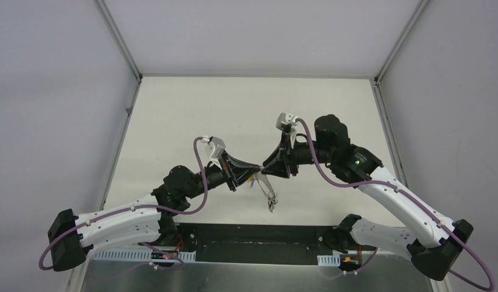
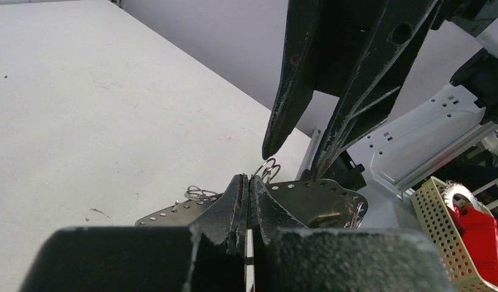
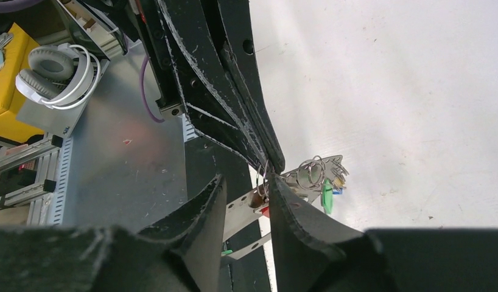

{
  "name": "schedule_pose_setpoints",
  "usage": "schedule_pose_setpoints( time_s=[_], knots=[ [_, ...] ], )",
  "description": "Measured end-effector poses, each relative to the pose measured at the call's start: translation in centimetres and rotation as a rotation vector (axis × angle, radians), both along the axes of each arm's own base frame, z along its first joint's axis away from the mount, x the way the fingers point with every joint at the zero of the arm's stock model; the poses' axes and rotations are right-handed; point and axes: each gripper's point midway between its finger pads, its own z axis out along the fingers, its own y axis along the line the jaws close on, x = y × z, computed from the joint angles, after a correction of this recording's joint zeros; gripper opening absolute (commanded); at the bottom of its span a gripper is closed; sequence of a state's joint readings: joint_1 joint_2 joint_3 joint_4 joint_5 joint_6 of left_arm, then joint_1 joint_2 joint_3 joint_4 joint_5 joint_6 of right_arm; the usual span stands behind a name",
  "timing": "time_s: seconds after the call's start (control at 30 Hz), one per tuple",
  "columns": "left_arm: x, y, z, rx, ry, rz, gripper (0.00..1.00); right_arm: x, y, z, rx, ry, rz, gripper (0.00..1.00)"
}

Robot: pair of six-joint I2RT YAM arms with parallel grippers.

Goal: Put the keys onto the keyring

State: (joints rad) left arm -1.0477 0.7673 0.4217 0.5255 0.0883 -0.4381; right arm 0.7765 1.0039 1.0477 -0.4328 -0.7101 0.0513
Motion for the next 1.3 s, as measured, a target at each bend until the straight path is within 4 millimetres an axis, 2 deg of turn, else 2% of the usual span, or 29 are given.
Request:
schedule_pose_setpoints(
  time_s=[0.33, 0.5, 1.23, 1.3],
  knots=[
    [-0.1, 0.0, 0.6, -0.029, 0.005, -0.008, 0.00, 0.2, 0.4, -0.7, -0.004, 0.012, 0.010, 0.17],
    [-0.3, -0.2, 0.5, -0.026, 0.003, -0.022, 0.00, 0.3, 0.5, -0.8, -0.003, 0.013, 0.010, 0.00],
    [-0.7, 0.1, 0.3, -0.009, 0.007, -0.034, 0.00, 0.2, 0.5, -1.1, -0.017, 0.004, 0.018, 0.00],
    [-0.9, 0.1, 0.2, -0.006, 0.007, -0.040, 0.12, 0.1, 0.5, -1.1, -0.018, 0.004, 0.020, 0.00]
  ],
)
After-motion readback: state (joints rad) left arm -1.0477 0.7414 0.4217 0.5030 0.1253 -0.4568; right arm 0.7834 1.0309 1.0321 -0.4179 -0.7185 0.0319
